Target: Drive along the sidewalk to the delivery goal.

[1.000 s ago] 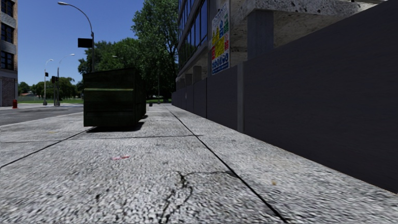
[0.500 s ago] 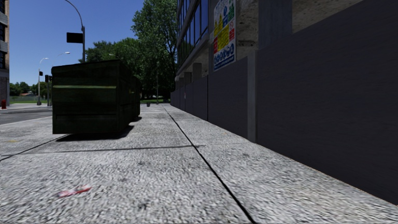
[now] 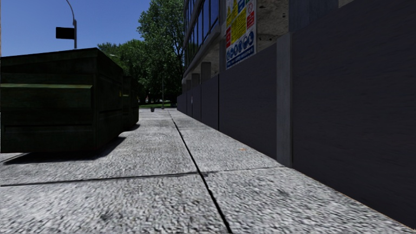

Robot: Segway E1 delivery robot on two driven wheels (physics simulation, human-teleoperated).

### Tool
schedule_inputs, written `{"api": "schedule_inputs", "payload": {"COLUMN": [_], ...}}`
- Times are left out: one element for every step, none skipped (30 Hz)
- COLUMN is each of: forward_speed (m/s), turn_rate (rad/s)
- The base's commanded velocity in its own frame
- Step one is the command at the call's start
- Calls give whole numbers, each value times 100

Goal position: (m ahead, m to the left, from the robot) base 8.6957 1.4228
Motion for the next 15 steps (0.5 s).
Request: {"api": "schedule_inputs", "payload": {"forward_speed": [200,200,200,200,200,200,200,200,200,200,200,200,200,200,200], "turn_rate": [0,0,0,0,0,0,0,2,23,23,54,70,77,77,78]}}
